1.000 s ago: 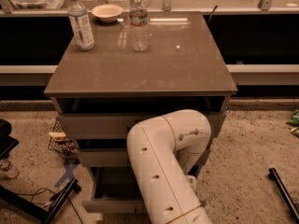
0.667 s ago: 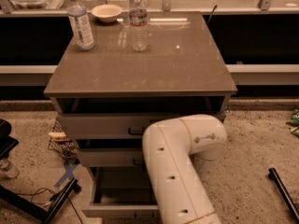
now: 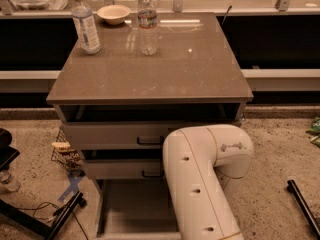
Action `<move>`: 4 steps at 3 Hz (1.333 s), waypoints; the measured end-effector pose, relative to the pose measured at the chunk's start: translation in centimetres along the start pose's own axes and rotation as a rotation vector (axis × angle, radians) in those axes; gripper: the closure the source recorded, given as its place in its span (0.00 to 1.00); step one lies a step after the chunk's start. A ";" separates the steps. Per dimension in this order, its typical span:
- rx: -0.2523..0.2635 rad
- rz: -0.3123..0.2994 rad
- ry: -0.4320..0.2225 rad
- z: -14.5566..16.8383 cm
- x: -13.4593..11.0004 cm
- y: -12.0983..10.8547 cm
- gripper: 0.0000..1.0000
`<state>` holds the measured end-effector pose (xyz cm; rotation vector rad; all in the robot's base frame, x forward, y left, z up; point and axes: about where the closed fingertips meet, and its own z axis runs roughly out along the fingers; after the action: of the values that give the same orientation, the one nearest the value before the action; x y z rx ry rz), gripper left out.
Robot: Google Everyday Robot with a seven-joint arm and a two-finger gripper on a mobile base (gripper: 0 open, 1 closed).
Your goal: Open bottom drawer
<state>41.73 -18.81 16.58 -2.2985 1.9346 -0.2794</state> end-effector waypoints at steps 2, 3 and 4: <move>-0.051 -0.014 0.006 -0.7 0.6 2.8 1.00; -0.080 -0.094 -0.065 0.9 -3.6 1.5 1.00; -0.106 -0.226 -0.193 2.9 -10.4 0.1 1.00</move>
Offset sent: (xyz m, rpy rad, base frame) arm 0.0105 0.0299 -0.0143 -0.0031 0.0838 0.0791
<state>40.61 -8.64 13.08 -2.5085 1.6390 0.0260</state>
